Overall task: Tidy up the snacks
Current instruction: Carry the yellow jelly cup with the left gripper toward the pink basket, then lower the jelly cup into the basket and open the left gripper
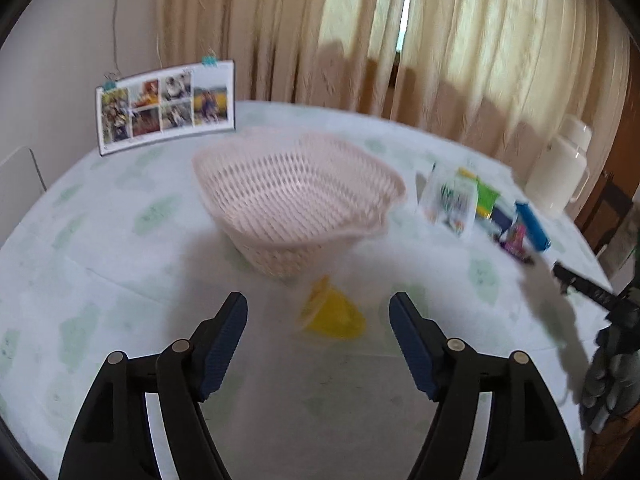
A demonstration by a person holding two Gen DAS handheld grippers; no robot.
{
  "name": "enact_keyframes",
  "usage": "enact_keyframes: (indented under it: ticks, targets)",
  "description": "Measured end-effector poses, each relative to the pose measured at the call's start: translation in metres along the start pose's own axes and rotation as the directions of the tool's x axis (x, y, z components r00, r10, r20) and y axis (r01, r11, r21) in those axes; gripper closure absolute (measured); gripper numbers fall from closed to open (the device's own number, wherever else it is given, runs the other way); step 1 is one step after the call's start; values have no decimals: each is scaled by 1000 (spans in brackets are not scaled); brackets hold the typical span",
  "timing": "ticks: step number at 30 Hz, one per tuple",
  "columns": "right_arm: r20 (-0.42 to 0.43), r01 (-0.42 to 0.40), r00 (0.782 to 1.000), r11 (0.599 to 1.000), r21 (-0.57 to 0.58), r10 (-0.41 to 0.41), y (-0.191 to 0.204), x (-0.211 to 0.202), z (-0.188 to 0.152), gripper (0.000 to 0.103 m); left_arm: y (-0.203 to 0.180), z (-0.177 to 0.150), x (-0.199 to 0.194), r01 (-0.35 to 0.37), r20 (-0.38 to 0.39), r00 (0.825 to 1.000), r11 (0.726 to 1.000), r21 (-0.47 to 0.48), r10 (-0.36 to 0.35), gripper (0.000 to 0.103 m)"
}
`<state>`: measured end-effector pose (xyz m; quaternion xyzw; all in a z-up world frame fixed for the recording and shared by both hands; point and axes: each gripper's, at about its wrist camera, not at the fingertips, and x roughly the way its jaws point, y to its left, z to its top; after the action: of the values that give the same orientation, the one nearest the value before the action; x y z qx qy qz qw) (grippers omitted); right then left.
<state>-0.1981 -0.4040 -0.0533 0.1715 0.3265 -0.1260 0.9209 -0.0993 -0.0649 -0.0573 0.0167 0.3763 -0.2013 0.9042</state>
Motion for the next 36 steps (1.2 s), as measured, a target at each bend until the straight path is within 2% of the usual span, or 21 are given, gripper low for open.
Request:
enact_keyframes:
  ticks: [3, 6, 7, 9, 10, 12, 14, 18, 19, 21, 26, 29, 30, 32, 33, 34, 36]
  targets:
    - [-2, -1, 1000, 1000, -3, 1, 0, 0, 0, 78, -12, -1, 21, -31, -29, 999, 999, 30, 32, 28]
    - [-3, -5, 1000, 1000, -7, 5, 0, 0, 0, 78, -12, 0, 40, -56, -74, 996, 998, 13, 57, 28]
    - [-2, -8, 1000, 1000, -10, 8, 1, 0, 0, 78, -10, 1, 46, -65, -99, 993, 998, 5, 65, 35]
    - [0, -11, 1000, 1000, -19, 11, 3, -2, 0, 78, -3, 0, 59, -78, -171, 983, 997, -24, 73, 56]
    - [0, -12, 1000, 1000, -26, 12, 4, -2, 0, 78, -2, 0, 55, -95, -155, 984, 995, -23, 90, 59]
    - [-1, -13, 1000, 999, -35, 13, 6, -2, -1, 78, -2, -2, 52, -73, -154, 986, 997, -22, 69, 59]
    - [-3, -12, 1000, 999, -41, 12, 7, -1, -2, 78, -3, -4, 42, -47, -121, 992, 999, -27, 44, 59]
    - [-5, -10, 1000, 999, -35, 9, 6, 0, -2, 78, -12, -2, 10, -3, -10, 1000, 1000, 2, 3, 61]
    - [-5, -9, 1000, 999, -34, 9, 7, 0, -2, 78, -16, 1, 2, 4, 13, 1000, 1000, 9, -4, 68]
    - [-5, -9, 1000, 999, -34, 9, 7, 0, -2, 78, -21, 8, -17, 16, 70, 997, 1000, 26, -17, 101]
    - [-7, -10, 1000, 999, -35, 9, 7, 0, -2, 78, -13, 34, -44, 49, 150, 988, 999, 9, -49, 99]
    - [-6, -9, 1000, 999, -34, 9, 7, 0, -2, 78, 0, 41, -45, 47, 152, 987, 999, -22, -43, 99]
    - [-6, -9, 1000, 999, -34, 9, 7, 0, -2, 78, 5, 40, -43, 44, 141, 989, 998, -34, -39, 96]
    - [-5, -10, 1000, 999, -32, 10, 7, 0, -2, 78, 16, 35, -37, 47, 113, 993, 997, -63, -39, 67]
    - [-6, -9, 1000, 999, -34, 9, 7, 0, -2, 78, 22, 30, -32, 60, 94, 994, 995, -83, -52, 38]
    - [-7, -9, 1000, 999, -34, 9, 7, 0, -2, 78, 24, 25, -30, 68, 90, 994, 994, -91, -59, 28]
    - [-8, -8, 1000, 999, -36, 8, 7, 1, -2, 78, 23, 13, -22, 60, 63, 997, 995, -82, -55, 28]
